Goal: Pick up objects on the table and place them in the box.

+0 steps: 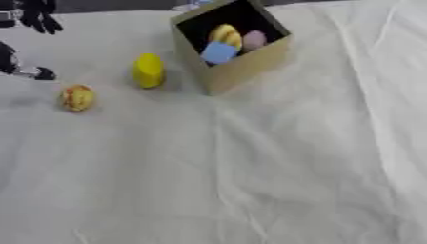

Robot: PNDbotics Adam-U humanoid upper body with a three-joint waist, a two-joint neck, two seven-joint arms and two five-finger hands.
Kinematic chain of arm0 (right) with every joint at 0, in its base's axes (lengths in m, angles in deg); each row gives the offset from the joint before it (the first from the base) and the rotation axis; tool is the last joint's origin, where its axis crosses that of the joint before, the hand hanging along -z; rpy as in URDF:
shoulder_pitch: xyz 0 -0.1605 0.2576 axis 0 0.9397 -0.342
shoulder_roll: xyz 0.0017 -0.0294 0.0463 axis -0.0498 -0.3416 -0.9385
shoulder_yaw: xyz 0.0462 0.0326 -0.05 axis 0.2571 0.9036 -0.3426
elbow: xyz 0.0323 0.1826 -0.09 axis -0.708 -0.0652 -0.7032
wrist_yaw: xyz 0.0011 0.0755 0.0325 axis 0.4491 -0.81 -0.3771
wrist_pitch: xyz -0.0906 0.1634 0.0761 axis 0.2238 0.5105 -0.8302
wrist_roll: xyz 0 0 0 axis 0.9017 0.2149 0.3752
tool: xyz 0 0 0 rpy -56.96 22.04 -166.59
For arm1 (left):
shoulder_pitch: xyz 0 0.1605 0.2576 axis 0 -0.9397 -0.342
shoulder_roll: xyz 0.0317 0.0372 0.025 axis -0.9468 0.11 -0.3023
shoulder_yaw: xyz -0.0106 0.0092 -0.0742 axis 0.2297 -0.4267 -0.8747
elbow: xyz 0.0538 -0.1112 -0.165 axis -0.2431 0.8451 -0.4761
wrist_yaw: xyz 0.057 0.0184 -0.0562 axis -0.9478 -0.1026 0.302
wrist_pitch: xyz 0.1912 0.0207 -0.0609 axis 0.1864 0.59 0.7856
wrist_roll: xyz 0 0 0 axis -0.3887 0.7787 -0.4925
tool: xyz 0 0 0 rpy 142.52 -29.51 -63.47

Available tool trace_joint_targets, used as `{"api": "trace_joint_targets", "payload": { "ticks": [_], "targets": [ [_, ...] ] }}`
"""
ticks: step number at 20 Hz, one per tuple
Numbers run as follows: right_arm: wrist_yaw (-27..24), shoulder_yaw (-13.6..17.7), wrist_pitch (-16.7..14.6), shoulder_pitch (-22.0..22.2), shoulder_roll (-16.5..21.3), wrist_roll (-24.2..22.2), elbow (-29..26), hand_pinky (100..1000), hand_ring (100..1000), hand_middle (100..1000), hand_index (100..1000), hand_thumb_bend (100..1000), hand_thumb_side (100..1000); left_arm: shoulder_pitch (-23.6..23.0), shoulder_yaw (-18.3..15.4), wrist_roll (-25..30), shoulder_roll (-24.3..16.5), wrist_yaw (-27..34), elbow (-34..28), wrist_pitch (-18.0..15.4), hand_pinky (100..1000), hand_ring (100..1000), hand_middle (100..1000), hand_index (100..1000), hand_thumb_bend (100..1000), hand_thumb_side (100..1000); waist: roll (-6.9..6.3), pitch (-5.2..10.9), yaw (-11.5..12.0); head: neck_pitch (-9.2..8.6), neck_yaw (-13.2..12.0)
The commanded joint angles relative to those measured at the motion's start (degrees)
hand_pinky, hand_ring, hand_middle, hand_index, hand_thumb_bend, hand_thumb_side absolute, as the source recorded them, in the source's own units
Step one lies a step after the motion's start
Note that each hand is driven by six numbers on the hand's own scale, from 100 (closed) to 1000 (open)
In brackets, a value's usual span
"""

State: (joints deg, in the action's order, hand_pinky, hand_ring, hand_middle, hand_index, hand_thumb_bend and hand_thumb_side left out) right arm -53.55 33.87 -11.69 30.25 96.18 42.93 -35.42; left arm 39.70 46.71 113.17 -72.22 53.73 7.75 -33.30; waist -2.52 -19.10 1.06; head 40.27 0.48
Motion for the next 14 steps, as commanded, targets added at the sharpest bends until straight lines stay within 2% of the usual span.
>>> {"api": "trace_joint_targets", "payload": {
  "ticks": [1,9,14],
  "targets": [
    [-0.67,0.86,0.32,-0.8,0.62,0.2,-0.69,875,802,669,806,100,379,1.58,0.11,1.2,-0.59,0.83,0.84,-0.26,812,757,703,850,645,333,-0.07,1.25,0.05,-0.35,-0.27],
    [-0.66,1.1,0.76,-0.93,0.03,0.83,-0.18,873,794,657,798,100,385,2.4,2.03,5.78,1.02,3.28,1.74,0.17,813,761,717,854,657,354,-0.19,1.21,0.04,-0.06,-0.35],
    [-0.82,1.18,1.0,-0.95,-0.3,1.15,-0.19,871,790,651,795,100,386,2.43,2.97,5.91,1.89,1.93,2.11,1.14,804,758,713,836,667,339,-0.32,0.98,-0.13,-0.13,-0.42]
  ]
}}
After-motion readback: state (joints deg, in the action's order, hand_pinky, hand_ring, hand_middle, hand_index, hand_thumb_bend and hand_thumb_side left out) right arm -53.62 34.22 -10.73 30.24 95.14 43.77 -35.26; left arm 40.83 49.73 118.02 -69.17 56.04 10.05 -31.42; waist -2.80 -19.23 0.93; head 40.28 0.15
